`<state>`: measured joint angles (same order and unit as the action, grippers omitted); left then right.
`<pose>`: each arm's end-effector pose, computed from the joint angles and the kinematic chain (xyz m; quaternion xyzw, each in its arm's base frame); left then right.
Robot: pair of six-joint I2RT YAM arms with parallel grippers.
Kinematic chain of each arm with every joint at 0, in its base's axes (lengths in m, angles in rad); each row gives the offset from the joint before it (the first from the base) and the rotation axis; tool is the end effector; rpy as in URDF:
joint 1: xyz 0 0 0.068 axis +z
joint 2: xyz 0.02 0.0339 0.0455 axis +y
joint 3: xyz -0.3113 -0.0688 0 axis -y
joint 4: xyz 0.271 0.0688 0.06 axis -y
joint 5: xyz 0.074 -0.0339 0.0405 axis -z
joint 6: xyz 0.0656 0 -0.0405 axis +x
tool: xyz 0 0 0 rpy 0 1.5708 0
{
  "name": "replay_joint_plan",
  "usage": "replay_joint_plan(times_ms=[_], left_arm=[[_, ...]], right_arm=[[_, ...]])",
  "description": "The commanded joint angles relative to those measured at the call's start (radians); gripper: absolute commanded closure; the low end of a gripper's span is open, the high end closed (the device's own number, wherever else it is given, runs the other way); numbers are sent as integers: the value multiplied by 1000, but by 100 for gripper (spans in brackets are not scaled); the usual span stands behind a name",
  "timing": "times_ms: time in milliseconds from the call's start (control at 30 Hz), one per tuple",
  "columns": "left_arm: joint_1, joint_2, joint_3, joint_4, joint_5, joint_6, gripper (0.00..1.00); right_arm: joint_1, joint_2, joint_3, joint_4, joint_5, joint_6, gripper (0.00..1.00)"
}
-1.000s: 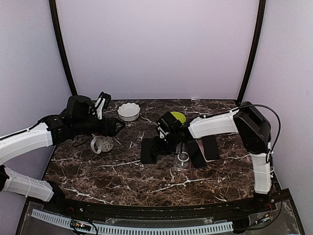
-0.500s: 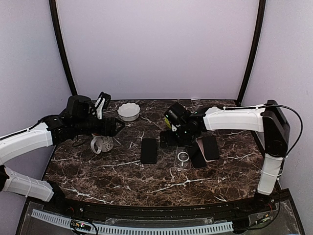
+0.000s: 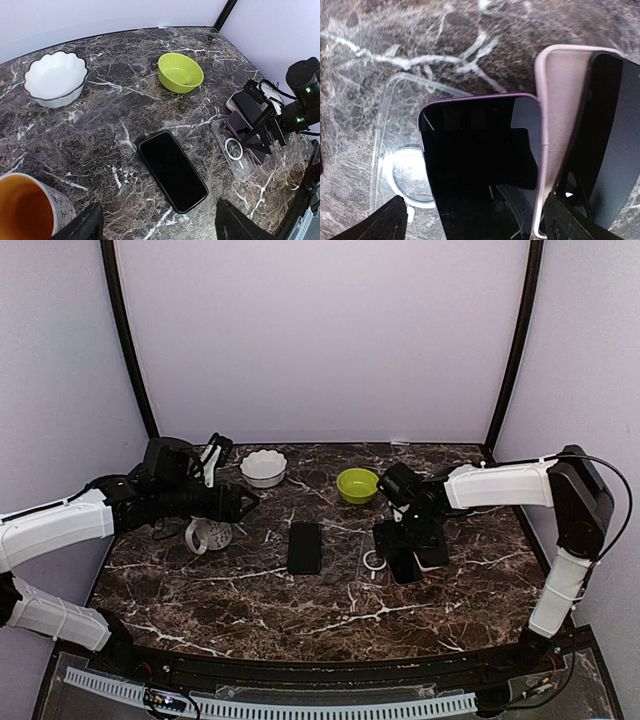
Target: Put the phone into the phone case
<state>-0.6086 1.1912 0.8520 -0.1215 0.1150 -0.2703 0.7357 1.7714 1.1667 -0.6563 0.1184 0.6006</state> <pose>0.2458 -0.1805 0.3072 0.1727 0.8313 -0.2680 0.4553 0.2880 0.2503 0.1813 -0.0575 0.9847 0.0495 0.1571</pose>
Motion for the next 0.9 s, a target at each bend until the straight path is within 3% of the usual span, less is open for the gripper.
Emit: replay_joint_plan(times_ms=[0,133,400,600,767,867], left_arm=[[6,6,17,-17,16,9,22],[6,7,18,-18,18,11,22],[6,11,19,-19,24,14,23],[6,16,21,-21,28,14,23],[6,19,22,-21,31,14,24],[6,24,23,-22,34,14,24]], right_arm=[[-13,50,-1,20,-24,-29,8],[-11,72,1,46,-86,-31,18],[28,69,22,75,-175,-45,21],[33,40,14,26,-124,-59,15],[20,31,0,11,-82,-40,2],[16,46,10,21,-74,-24,2]])
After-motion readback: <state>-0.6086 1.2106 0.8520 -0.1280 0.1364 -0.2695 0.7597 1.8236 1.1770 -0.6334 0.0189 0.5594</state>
